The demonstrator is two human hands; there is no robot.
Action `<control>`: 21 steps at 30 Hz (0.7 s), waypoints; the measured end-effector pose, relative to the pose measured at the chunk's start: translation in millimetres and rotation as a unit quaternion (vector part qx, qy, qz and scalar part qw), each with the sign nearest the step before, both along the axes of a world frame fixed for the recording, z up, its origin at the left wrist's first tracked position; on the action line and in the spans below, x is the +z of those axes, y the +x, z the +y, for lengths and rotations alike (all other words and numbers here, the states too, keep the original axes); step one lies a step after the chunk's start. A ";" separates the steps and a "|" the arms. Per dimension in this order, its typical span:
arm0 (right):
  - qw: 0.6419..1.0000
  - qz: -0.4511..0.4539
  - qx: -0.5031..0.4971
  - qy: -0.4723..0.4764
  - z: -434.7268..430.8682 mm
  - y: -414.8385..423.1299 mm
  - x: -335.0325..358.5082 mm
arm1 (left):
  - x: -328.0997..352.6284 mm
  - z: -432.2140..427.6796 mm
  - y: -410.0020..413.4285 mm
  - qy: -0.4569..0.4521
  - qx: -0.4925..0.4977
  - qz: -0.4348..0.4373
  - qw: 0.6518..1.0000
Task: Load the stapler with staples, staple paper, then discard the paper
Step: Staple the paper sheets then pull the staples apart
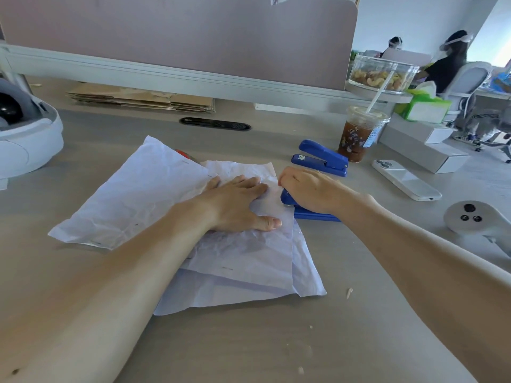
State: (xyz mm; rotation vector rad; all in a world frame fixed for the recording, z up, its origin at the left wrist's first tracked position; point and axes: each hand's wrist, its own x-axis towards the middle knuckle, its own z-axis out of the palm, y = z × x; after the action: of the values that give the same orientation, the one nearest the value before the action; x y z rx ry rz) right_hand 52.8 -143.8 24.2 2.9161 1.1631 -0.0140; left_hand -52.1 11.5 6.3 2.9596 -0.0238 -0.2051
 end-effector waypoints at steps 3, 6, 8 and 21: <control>1.000 0.028 -0.007 -0.009 -1.0 5.9 -3.6 | -1.5 0.7 0.6 0.001 -0.002 -0.003 1.000; 0.999 0.049 -0.021 0.013 0.0 0.2 0.7 | -2.3 1.3 1.5 -0.001 -0.003 -0.006 1.000; 0.997 0.063 -0.037 0.019 0.9 -1.3 1.4 | -2.5 1.6 1.9 -0.001 -0.004 -0.009 1.000; 0.997 0.060 -0.039 0.010 5.0 -5.6 -2.8 | -7.0 3.2 5.6 0.004 -0.008 -0.019 1.000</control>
State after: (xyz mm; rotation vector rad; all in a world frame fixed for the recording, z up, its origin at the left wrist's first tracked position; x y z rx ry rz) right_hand 47.2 -138.8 21.4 3.0154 1.0680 -0.1818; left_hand -46.5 14.8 -0.6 2.9710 -0.0516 -0.1503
